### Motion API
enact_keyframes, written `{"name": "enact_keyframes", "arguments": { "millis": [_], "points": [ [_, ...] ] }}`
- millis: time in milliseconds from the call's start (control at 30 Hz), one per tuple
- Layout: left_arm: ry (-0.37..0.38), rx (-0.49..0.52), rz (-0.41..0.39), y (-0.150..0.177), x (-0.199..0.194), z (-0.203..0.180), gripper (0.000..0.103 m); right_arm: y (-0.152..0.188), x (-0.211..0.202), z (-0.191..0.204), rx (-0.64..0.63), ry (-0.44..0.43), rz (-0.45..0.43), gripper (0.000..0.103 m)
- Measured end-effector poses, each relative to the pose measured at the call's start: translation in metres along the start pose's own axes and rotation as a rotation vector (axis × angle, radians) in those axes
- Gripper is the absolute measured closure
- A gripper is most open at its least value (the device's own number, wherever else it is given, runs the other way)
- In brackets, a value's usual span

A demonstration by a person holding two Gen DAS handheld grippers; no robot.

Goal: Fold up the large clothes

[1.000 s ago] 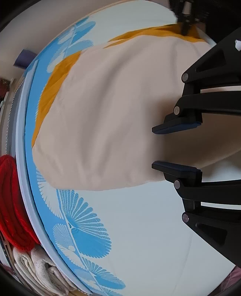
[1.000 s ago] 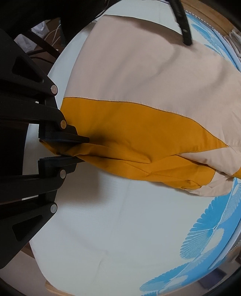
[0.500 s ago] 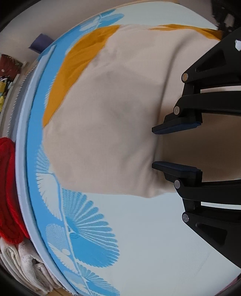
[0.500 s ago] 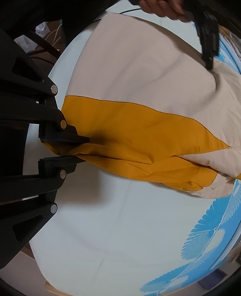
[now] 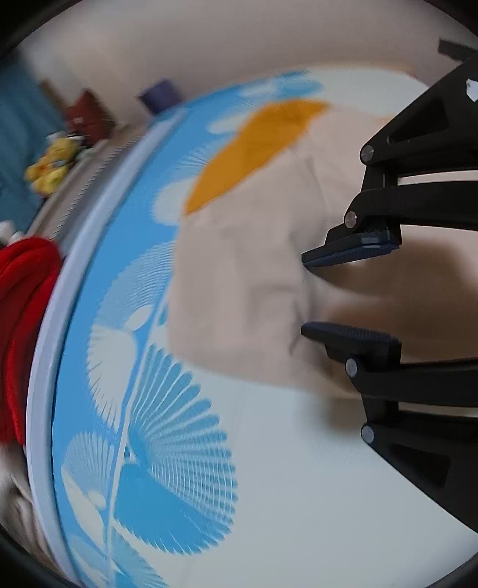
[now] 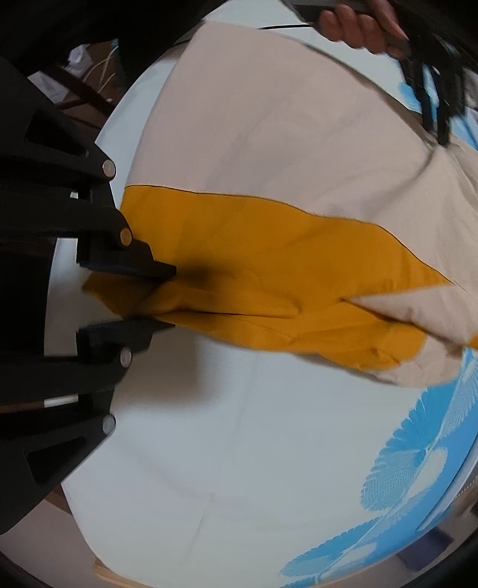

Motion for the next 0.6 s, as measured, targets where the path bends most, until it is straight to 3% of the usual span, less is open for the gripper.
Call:
{"name": "enact_keyframes", "arguments": {
  "millis": [33,100,133,200,267,433,500,600],
  "points": [
    [0.006,-0.036,-0.023,-0.004,-0.011,0.007,0.050,-0.002,-0.008,-0.006,0.031,-0.014,-0.033,0.077],
    [0.021,-0.108,-0.043,-0.007,-0.026,0.023,0.037,-0.006,-0.023,-0.016,0.088,-0.041,-0.106,0.072],
    [0.032,-0.155,-0.030,-0.006,-0.029,0.034,0.037,-0.009,-0.032,-0.022,0.124,-0.058,-0.152,0.067],
    [0.051,-0.216,0.024,-0.001,-0.025,0.049,0.037,-0.012,-0.044,-0.033,0.189,-0.082,-0.222,0.037],
    [0.057,-0.258,0.106,0.009,-0.014,0.062,0.037,-0.014,-0.044,-0.041,0.262,-0.119,-0.243,0.031],
    [0.148,-0.320,0.277,0.039,0.019,0.072,0.037,-0.023,-0.003,-0.038,0.320,-0.150,-0.119,0.030],
    [0.181,-0.328,0.292,0.047,0.025,0.067,0.037,-0.028,0.011,-0.035,0.324,-0.144,-0.072,0.031],
    [0.170,-0.292,0.273,0.049,0.027,0.056,0.033,-0.034,0.024,-0.039,0.390,-0.176,-0.044,0.032]
  ]
}}
Point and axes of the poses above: each gripper's, at about its wrist camera, not at the fingertips, and x roughly the way its jaws point, z to its left, y to its underside, the point moved 1 cm from there along x, roughly the way its jaws point, and after that the axes turned 9 degrees about -z, right-handed, at the moved point
